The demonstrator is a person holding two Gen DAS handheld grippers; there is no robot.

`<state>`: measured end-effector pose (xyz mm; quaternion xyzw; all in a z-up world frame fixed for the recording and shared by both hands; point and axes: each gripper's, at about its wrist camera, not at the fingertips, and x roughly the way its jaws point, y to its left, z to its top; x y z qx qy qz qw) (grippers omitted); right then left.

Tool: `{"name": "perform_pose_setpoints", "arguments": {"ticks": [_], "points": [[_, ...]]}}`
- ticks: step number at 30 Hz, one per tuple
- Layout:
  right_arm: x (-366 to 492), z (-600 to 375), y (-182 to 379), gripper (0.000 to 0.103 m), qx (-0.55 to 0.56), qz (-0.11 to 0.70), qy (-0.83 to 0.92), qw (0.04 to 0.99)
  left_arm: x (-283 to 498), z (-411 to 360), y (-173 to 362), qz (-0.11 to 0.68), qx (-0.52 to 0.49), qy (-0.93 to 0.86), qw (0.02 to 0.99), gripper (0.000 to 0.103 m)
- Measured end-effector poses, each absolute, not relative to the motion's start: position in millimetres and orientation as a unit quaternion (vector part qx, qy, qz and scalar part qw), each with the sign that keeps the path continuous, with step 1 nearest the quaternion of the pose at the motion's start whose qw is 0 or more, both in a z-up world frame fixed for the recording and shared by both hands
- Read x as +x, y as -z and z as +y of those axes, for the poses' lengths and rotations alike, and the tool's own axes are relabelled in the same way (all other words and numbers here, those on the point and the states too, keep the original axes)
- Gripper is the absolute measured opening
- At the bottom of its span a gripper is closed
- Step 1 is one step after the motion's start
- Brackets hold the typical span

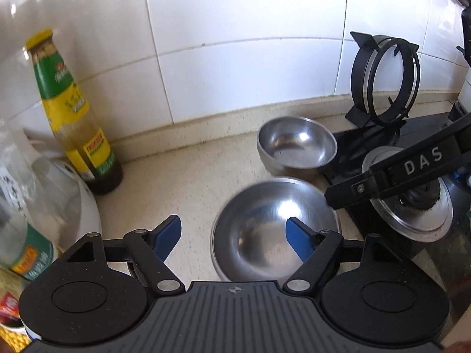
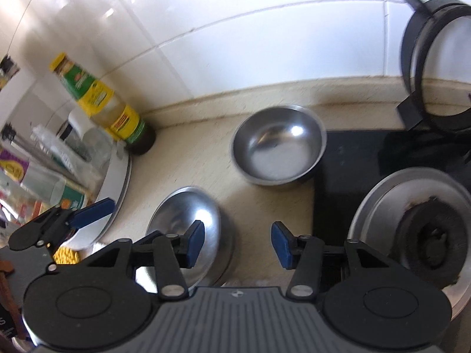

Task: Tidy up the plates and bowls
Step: 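Open both grippers and release the nested steel bowl, then move both grippers to the steel bowl by the stove and grasp its rim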

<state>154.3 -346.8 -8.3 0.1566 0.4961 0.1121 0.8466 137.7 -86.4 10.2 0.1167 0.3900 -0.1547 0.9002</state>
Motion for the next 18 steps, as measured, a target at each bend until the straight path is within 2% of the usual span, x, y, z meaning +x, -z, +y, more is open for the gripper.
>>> {"name": "perform_pose_setpoints", "arguments": {"ticks": [8,18], "points": [[179,-385,14,0.055,0.174,0.49,-0.083,0.85,161,-113,-16,0.37,0.149,0.153,0.904,0.088],[226,-414,35,0.057,0.2,0.492,-0.065,0.845,223,-139,-3,0.398,0.151,0.16,0.89,0.09]]}}
